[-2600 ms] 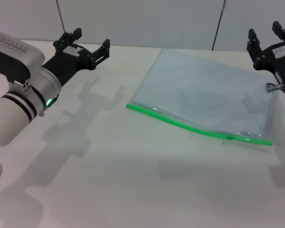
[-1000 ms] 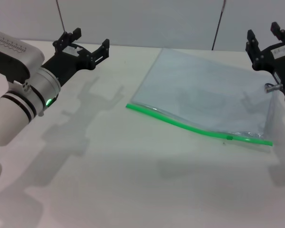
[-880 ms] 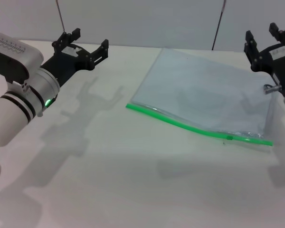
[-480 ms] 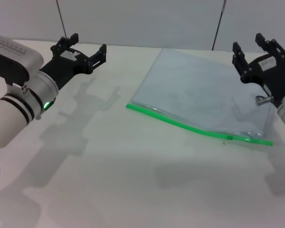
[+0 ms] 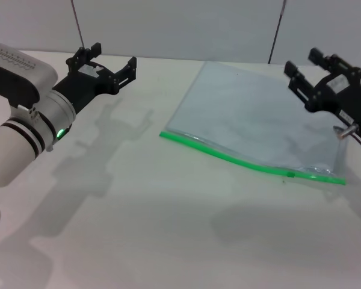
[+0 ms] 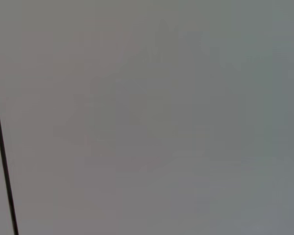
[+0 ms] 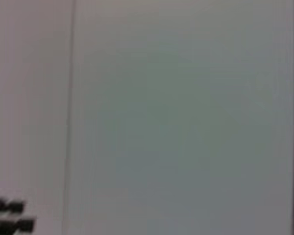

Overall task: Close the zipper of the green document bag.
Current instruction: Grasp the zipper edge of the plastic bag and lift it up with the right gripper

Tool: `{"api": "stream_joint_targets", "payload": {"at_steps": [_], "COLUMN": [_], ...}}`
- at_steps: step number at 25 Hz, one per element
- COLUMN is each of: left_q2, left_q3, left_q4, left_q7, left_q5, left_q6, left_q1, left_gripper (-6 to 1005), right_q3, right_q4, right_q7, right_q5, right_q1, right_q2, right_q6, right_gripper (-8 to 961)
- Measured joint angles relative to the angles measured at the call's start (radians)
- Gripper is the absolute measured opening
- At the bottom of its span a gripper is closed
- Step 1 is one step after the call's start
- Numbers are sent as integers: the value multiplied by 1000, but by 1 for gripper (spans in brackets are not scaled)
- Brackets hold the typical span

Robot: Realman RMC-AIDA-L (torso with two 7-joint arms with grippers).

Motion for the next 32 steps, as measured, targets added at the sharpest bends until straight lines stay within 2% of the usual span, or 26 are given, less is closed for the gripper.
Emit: {"api": "stream_joint_targets", "payload": {"at_steps": [3, 8, 10, 18, 26, 32], "left_q2": [0, 2, 2, 3, 3, 3], "left_q3": [0, 1, 1, 4, 5, 4], "left_q4": [0, 0, 1, 2, 4, 1], "left_q7": [0, 0, 0, 4, 5, 1], "left_q5": [3, 4, 4, 4, 4, 4], "left_q6": [5, 15, 16, 51, 54, 54], "left_q1": [0, 4, 4, 3, 4, 4], "left_gripper": [879, 879, 879, 879, 879, 879], "right_q3": [0, 0, 1, 2, 3, 90], "right_q4": [2, 0, 4, 40, 19, -6], "right_q7": [64, 295, 314, 192, 123, 164], "right_q5": [-120, -356, -403, -435, -436, -418], "right_q1": [1, 1, 1, -4, -1, -18], "right_q2": [-25, -98, -109, -105, -84, -79], "right_q6": [29, 4, -18, -9, 112, -34], "right_gripper": [555, 555, 556, 556, 557, 556]}}
